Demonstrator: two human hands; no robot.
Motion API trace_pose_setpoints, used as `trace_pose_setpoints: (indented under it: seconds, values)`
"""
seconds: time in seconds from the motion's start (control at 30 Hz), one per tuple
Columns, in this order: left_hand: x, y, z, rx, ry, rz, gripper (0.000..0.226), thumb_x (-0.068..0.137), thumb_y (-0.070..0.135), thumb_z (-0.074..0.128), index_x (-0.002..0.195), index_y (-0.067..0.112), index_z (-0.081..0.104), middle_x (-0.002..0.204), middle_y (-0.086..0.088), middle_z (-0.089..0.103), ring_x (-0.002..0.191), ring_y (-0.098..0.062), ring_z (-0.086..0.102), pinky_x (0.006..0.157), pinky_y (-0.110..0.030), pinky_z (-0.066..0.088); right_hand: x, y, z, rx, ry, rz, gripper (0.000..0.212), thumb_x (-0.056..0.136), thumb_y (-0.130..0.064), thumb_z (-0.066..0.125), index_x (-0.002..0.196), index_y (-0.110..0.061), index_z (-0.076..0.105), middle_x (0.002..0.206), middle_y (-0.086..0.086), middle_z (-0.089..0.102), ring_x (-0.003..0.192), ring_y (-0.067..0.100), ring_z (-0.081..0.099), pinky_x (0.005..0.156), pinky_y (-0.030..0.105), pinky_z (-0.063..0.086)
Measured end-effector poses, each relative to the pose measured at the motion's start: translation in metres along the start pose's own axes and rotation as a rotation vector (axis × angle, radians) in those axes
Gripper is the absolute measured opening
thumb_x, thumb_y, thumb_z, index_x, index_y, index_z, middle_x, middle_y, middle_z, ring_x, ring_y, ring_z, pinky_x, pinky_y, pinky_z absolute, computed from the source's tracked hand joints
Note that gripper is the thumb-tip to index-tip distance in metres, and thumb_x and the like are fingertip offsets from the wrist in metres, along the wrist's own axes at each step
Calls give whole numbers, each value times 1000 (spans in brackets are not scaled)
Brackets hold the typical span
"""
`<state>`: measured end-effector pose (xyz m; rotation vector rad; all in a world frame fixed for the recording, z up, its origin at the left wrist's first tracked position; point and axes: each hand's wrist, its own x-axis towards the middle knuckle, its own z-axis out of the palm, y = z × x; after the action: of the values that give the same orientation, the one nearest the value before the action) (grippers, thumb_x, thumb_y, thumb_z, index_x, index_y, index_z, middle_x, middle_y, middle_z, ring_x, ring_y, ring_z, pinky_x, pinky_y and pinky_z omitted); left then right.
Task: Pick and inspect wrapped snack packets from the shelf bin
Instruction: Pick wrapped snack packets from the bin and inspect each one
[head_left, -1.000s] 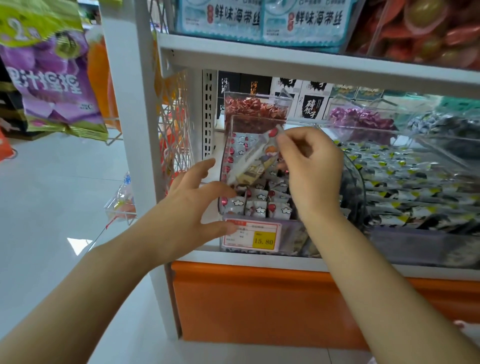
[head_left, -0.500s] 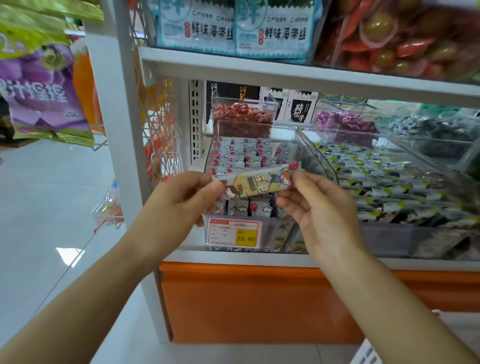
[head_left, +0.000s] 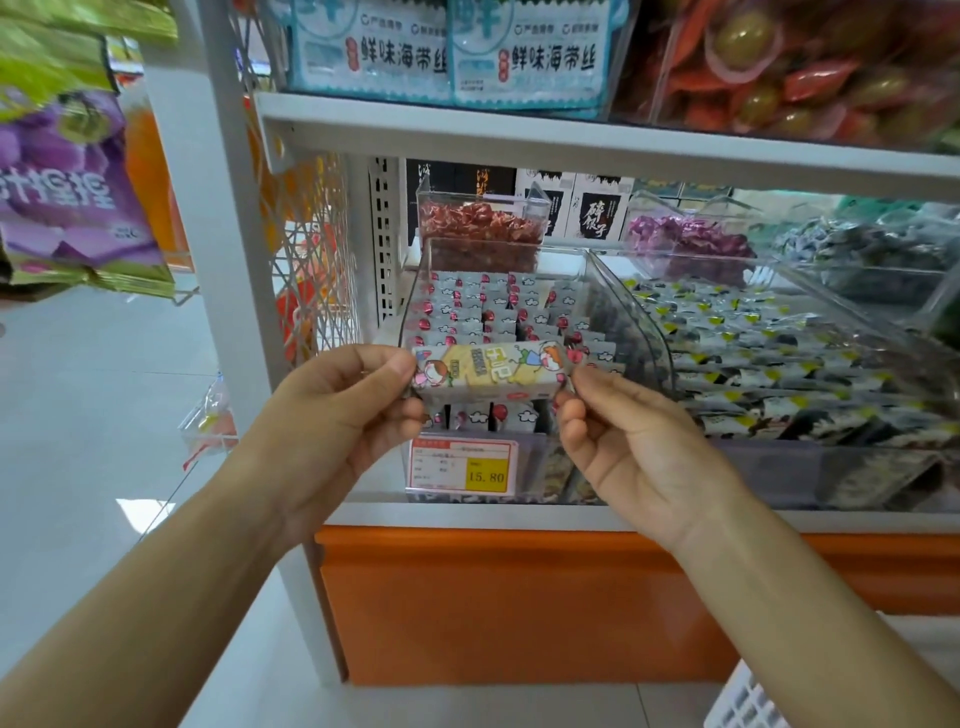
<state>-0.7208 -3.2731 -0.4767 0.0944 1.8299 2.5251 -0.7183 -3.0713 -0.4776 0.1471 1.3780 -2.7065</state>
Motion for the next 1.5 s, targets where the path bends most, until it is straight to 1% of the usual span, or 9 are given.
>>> trace_pose_setpoints:
  seconds: [0.3,0.47,0.53,0.63,0.8,0.9,1.1,1.2,1.5]
  values:
    - [1,1,4,-320,-36,-145,33,88,-1,48,120,-2,55,90,-11,56,56,-6,60,53,-14,51,2,4,-2,55,-43,-40,10,75,-2,58,85,-6,58,62,4,57,50,9,55,44,18,47]
    - [-2,3,4,-108,-27,-60,21,75,24,62,83,6,71,64,-4,64,53,-6,60,53,-17,53,2,4,-4,-262,-50,-305,15,89,0,51,84,-9,62,65,-1,65,59,13,64,53,21,52]
    - [-3,3,3,30,-56,1,30,71,29,63,89,7,72,68,-4,65,59,-7,61,58,-16,53,0,1,-5,-332,-117,-327,11,87,-11,56,80,-14,64,71,1,69,65,18,67,54,24,53]
    - [-3,3,0,253,-69,73,35,74,31,62,103,13,71,99,-7,71,87,-18,68,75,-23,56,-1,2,-6,-489,-135,-352,20,78,-33,65,78,-13,63,74,3,66,70,22,67,56,27,54]
    - [-6,5,5,364,-65,147,27,80,24,61,106,25,68,107,-10,67,94,-16,69,77,-26,56,2,5,-5,-667,-64,-480,13,86,-4,62,82,-16,61,92,-2,68,82,15,69,68,27,57]
    - [-6,4,8,409,-55,178,26,86,14,58,109,23,66,106,-9,67,89,-10,69,72,-19,55,0,5,-2,-707,-129,-529,22,86,-6,61,96,-25,67,99,-6,69,92,5,65,69,16,53]
    - [-8,6,8,531,-75,245,26,82,21,63,103,36,65,99,-2,69,88,-12,68,79,-25,56,1,4,1,-776,-55,-578,16,83,-17,67,79,-32,70,80,-15,71,76,-2,65,65,12,51]
    - [-8,5,10,640,-67,296,22,80,24,67,96,38,65,89,2,66,82,-8,64,68,-14,53,3,4,2,-788,-16,-592,16,84,-15,66,74,-27,70,72,-10,70,65,-1,64,54,10,49]
    - [-4,6,10,596,-24,203,11,77,22,68,76,12,63,77,-8,68,74,-21,67,62,-29,59,2,9,8,-972,-51,-671,14,86,-19,64,74,-23,69,69,-6,69,63,7,64,59,30,55]
